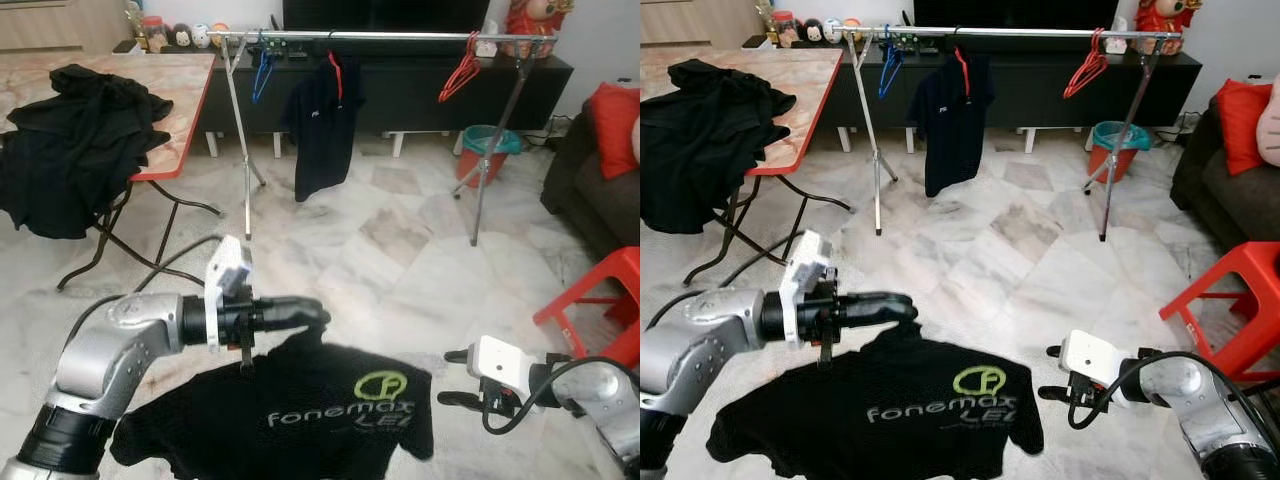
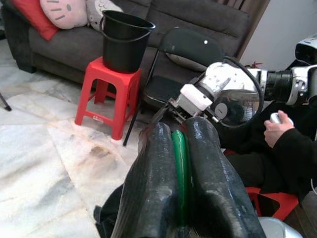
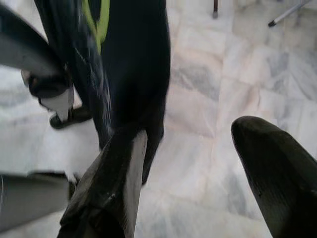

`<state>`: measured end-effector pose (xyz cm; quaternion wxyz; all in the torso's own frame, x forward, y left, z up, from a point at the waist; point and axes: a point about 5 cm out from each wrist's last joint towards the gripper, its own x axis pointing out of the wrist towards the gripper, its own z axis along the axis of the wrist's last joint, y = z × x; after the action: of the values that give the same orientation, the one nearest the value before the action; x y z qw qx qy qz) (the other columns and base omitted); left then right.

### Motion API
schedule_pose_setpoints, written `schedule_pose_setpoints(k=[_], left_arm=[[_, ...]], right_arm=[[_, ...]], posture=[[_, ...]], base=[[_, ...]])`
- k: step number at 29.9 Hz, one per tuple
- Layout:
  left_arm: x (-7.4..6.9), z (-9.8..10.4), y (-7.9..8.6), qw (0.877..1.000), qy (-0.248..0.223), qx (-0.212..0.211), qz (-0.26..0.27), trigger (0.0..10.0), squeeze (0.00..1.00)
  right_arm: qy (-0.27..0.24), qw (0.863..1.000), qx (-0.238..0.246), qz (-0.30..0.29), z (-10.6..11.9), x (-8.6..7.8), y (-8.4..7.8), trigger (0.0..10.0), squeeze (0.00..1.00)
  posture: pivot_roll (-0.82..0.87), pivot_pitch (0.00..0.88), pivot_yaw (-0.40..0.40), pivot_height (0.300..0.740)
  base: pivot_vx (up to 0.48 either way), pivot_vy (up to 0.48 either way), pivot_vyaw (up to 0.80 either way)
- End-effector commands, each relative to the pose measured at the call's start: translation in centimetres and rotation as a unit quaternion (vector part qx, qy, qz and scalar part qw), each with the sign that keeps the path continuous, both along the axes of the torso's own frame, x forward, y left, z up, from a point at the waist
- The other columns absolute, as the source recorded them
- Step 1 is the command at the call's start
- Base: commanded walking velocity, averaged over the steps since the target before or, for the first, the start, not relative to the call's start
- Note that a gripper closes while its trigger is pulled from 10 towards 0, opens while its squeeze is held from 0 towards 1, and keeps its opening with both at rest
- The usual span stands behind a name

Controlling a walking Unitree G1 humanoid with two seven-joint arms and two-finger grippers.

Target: Hang hanger

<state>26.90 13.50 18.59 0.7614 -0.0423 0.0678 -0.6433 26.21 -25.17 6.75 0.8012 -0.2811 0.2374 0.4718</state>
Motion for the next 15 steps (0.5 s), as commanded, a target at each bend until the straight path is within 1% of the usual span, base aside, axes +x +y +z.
schedule_pose_setpoints(k=[1,3,4,5,6,9,10,11,13,15], left_arm=[[-0.12,1.13,-0.22,1.000,-0.017,-0.016,-0.013,10.0,0.00],[-0.11,1.12,-0.23,1.000,-0.016,-0.016,-0.013,10.0,0.00],[-0.05,1.03,-0.25,1.000,-0.013,-0.019,-0.011,10.0,0.00],[-0.02,1.02,-0.25,1.000,-0.011,-0.020,-0.010,10.0,0.00],[-0.02,1.02,-0.24,1.000,-0.010,-0.022,-0.009,10.0,0.00],[-0.03,1.22,-0.28,0.999,-0.007,-0.030,-0.011,10.0,0.00],[-0.01,1.31,-0.30,0.999,-0.006,-0.034,-0.011,10.0,0.00],[0.06,1.39,-0.30,0.999,-0.006,-0.037,-0.010,10.0,0.00],[0.13,1.48,-0.29,0.999,-0.005,-0.040,-0.009,10.0,0.00],[0.11,1.68,-0.30,0.999,-0.004,-0.045,-0.010,10.0,0.00]], right_arm=[[-0.005,1.000,0.022,-0.015,1.06,0.63,-0.32,10.0,0.00],[-0.001,1.000,0.021,-0.014,1.05,0.61,-0.38,10.0,0.00],[0.015,1.000,0.018,-0.009,0.88,0.39,-0.64,10.0,0.76],[0.016,1.000,0.019,-0.008,0.86,0.36,-0.69,10.0,0.76],[0.015,1.000,0.023,-0.010,0.92,0.44,-0.70,10.0,1.00],[0.012,1.000,0.027,-0.006,1.08,0.63,-0.56,10.0,1.00],[0.016,1.000,0.026,-0.004,1.07,0.65,-0.49,10.0,0.93],[0.020,1.000,0.017,0.002,0.94,0.62,-0.41,10.0,0.00],[0.026,1.000,0.005,0.010,0.68,0.56,-0.35,10.0,0.00],[0.032,0.999,0.003,0.012,0.42,0.53,-0.25,10.0,0.00]], posture=[[0.09,0.000,0.024,0.740],[0.09,0.000,0.024,0.740],[0.10,0.000,0.024,0.740],[0.10,0.000,0.024,0.740],[0.09,0.000,0.028,0.740],[0.10,0.000,0.033,0.740],[0.10,0.000,0.035,0.740],[0.10,0.000,0.036,0.740],[0.10,0.000,0.036,0.740],[0.11,0.000,0.038,0.740]], base=[[0.000,0.000,0.00],[0.000,0.000,0.00],[0.000,0.000,0.00],[0.000,0.000,0.00],[0.000,0.000,0.00],[0.000,0.000,0.00],[0.000,0.000,0.00],[0.000,0.000,0.00],[0.000,0.000,0.00],[0.000,0.000,0.00]])
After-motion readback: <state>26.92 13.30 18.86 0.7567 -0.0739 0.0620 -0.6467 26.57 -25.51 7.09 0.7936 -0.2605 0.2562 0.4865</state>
